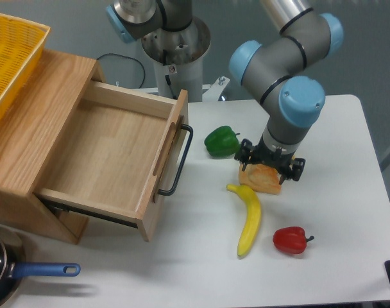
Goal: Pick up the banana
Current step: 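Move the gripper over the yellow banana and lower it, then align the open gripper around the banana's middle and descend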
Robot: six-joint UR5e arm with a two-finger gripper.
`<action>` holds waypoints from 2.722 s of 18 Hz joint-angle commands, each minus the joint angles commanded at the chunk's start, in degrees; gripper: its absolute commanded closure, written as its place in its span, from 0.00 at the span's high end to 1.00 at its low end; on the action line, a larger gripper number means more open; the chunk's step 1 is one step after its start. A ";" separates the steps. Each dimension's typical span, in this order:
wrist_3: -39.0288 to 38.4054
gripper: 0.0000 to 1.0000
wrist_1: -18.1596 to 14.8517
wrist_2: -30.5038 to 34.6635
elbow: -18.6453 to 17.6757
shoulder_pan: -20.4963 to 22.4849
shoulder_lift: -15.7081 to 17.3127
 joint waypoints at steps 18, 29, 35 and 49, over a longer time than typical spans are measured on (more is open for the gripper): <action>-0.71 1.00 5.28 1.67 3.69 -1.76 -7.65; -0.53 1.00 6.87 4.22 4.57 -2.90 -9.76; -0.97 1.00 6.87 4.22 4.48 -3.61 -10.55; -0.71 0.83 6.87 4.31 4.48 -3.87 -11.70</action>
